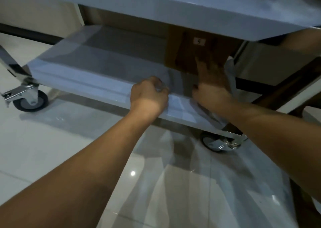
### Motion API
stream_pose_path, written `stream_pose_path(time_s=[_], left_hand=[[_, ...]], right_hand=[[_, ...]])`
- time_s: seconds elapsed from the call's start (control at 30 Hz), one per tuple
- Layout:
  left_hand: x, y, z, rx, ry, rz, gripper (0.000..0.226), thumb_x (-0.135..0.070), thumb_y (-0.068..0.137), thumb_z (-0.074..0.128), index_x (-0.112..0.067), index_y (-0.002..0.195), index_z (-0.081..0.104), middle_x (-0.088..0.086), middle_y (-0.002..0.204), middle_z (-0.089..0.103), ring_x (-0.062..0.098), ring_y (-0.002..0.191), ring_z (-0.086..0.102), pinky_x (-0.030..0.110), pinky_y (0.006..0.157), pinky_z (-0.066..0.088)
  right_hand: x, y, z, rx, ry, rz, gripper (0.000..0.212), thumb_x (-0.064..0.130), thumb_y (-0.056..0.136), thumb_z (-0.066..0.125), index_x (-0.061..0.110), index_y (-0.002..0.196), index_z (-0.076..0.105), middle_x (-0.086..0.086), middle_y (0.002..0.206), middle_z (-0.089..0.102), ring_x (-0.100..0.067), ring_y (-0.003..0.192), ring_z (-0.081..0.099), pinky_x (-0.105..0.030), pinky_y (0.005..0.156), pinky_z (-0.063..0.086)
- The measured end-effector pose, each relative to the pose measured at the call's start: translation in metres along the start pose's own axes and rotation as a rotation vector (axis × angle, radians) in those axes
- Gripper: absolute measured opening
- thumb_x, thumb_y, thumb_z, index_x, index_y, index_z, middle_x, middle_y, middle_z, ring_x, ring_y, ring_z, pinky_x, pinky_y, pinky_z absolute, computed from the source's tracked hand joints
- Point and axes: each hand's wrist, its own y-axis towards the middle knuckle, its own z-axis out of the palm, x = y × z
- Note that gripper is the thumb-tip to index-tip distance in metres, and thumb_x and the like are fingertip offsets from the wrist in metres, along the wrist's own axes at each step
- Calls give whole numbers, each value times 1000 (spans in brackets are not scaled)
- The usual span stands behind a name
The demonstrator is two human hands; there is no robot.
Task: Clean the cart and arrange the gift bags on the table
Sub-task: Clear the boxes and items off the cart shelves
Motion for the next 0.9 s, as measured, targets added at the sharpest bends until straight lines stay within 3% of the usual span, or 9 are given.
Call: stream_pose_path(time_s=[0.07,0.23,0.4,0.5,0.57,0.63,0.73,0.83,0.9], left_hand=[[2,4,-4,-23,-43,-31,20,-36,98,61,-27,115,66,-1,122,65,22,110,58,26,85,42],[13,-1,0,-3,-30,-44,27,-36,97,63,-27,122,64,-1,125,62,22,115,57,28,92,46],[12,2,-8,-22,-80,-59,27,-35,97,63,-27,123,62,-3,126,61,19,105,55,27,88,44],[12,0,-12,-19,-86,-64,29,-35,97,64,-26,124,62,-2,127,61,21,111,57,28,90,45],[14,-3,-13,-16,-79,-55,30,-34,97,64,-25,126,61,-1,127,61,21,111,57,28,91,47],[15,-4,-14,-8,-80,-55,33,-34,97,64,-24,128,60,-1,126,60,20,110,56,28,90,47],[14,-2,-15,3,-118,-78,34,-32,98,64,-23,130,59,-2,121,58,19,105,54,29,90,47],[10,-1,-15,3,-140,-91,36,-32,97,64,-23,131,57,-3,118,56,18,102,52,29,89,47],[8,1,-14,0,-169,-104,43,-34,96,65,-24,136,53,-1,127,58,21,109,55,30,89,48]], right_hand=[[5,18,-6,31,54,70,87,22,95,66,26,161,9,-12,166,14,-39,144,31,-47,111,37],[1,39,-10,-62,90,28,91,35,98,61,27,161,-5,-9,168,2,-36,152,13,-50,120,26],[-5,42,-16,-116,-28,22,93,25,93,65,28,162,2,-13,166,12,-41,148,22,-53,113,34],[-6,47,-22,-88,3,77,97,18,90,67,27,162,1,-16,162,21,-43,144,31,-53,108,39],[-2,46,-19,-149,-9,69,88,16,92,64,24,161,10,-17,161,21,-43,144,30,-53,105,41],[1,40,-15,-213,-31,17,64,14,98,55,19,155,29,-21,155,27,-44,139,34,-53,99,43],[-4,33,-16,-258,-95,-39,34,16,100,49,8,133,50,-23,137,43,-43,123,47,-47,88,43],[-13,27,-17,-328,-136,-85,21,15,96,54,4,114,61,-23,120,56,-41,108,55,-42,79,43],[-15,19,-14,-383,-109,-138,21,21,97,56,2,104,64,-24,109,60,-42,96,59,-40,72,43]])
